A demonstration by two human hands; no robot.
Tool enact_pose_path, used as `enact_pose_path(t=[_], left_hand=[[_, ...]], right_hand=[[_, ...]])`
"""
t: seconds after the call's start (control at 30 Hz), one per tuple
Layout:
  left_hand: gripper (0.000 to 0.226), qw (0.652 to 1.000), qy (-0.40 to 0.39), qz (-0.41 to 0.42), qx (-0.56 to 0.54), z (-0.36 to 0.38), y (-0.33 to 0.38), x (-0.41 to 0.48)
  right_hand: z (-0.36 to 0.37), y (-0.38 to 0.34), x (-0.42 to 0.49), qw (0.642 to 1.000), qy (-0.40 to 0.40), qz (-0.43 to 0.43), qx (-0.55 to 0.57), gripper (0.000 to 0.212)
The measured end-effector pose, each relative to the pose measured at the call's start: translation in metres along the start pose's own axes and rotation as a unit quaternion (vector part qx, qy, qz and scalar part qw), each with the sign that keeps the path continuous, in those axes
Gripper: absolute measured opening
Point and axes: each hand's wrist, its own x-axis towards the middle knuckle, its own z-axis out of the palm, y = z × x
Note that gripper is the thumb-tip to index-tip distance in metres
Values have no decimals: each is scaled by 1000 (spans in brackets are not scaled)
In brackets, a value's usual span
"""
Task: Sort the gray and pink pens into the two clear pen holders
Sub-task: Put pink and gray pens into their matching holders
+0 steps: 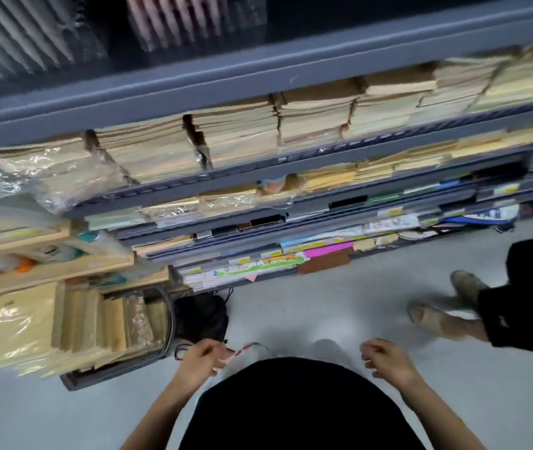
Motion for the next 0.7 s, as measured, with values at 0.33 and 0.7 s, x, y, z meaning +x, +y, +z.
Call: enact_pose_path(t=[0.33,0.7], left_hand=[[18,995,-45,77,47,116,88,0],[19,942,-102,315,53,172,317,-21]], right_hand=[[-112,20,-8,992,77,-95,16,12],[-243,-110,10,932,205,-296,49,17]])
